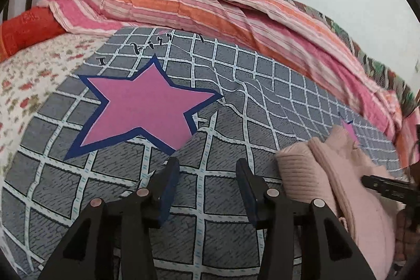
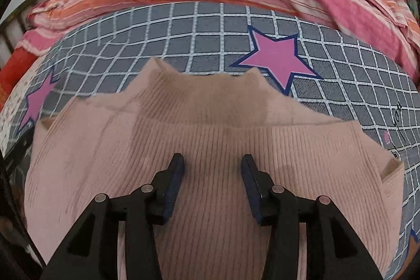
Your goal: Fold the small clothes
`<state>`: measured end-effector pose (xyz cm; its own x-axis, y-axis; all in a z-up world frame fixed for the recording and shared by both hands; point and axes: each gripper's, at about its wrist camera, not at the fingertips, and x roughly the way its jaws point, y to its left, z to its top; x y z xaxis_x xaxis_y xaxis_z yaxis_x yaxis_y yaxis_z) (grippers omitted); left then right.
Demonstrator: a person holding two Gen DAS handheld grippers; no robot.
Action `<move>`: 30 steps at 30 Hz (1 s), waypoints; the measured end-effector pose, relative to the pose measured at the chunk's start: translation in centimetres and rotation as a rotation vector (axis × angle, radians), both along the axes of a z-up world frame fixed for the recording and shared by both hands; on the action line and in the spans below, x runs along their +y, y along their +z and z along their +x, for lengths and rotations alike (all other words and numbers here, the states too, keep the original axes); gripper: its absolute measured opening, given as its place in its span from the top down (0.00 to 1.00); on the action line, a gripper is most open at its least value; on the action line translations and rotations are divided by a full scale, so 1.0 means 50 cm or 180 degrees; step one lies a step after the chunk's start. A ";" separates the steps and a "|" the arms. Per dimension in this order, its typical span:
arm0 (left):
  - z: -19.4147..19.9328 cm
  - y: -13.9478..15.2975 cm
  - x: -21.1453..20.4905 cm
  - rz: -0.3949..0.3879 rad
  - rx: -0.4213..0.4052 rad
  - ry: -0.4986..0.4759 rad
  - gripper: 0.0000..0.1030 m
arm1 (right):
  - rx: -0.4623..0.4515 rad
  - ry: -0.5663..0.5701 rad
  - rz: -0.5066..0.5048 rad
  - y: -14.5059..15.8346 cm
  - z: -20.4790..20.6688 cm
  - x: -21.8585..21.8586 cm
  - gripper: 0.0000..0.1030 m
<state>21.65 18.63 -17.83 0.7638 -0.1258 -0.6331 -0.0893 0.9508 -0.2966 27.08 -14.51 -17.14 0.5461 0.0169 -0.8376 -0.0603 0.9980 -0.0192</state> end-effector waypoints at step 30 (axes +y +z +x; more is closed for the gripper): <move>-0.148 0.020 -0.006 -0.0904 -0.0085 -0.0570 0.35 | -0.0490 0.0072 -0.0205 0.044 -0.241 0.009 0.58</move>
<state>14.26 18.34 -16.82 0.7294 -0.4280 -0.5337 0.0832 0.8298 -0.5519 15.01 -14.07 -14.94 0.6681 -0.0204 -0.7438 -0.0741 0.9928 -0.0938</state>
